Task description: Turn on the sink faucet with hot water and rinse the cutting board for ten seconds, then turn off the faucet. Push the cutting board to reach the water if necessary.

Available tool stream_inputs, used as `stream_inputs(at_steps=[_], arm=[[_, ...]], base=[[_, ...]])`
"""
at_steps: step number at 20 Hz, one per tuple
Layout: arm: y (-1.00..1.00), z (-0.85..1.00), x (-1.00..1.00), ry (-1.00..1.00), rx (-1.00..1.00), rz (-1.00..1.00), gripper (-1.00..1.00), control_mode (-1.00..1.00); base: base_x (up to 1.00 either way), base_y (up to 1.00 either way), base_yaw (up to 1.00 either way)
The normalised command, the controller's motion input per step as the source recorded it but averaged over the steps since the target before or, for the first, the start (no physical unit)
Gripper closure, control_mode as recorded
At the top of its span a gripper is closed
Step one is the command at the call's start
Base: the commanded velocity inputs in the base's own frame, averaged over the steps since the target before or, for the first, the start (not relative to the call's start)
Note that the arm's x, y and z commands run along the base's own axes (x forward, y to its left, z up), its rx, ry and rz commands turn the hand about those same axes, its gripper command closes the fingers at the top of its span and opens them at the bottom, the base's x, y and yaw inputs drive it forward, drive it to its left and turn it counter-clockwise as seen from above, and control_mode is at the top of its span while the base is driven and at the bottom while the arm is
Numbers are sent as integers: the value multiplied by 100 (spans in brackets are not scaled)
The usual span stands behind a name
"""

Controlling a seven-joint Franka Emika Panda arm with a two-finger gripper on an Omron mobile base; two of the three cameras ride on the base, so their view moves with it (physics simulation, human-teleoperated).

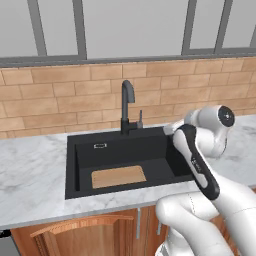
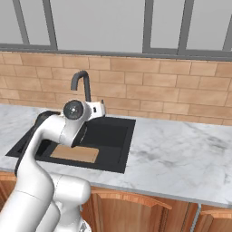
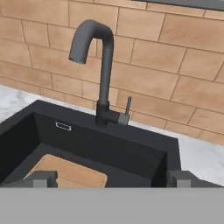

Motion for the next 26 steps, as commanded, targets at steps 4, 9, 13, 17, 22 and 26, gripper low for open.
stream_inputs(at_steps=[4, 9, 13, 17, 22, 26], arm=[[0, -16, 44, -14, 2, 0, -100, -100], [0, -8, 48, -10, 3, 0, -100, -100], [0, -14, 38, -8, 4, 0, -100, -100], [0, -12, 17, -2, 4, 0, -100, -100], [0, -9, 14, 0, 6, 0, -100, -100], [0, -2, 24, 0, 4, 0, -100, -100]], base=[[0, 0, 0], [0, 0, 0], [0, 0, 0], [0, 0, 0], [0, 0, 0], [0, 0, 0]])
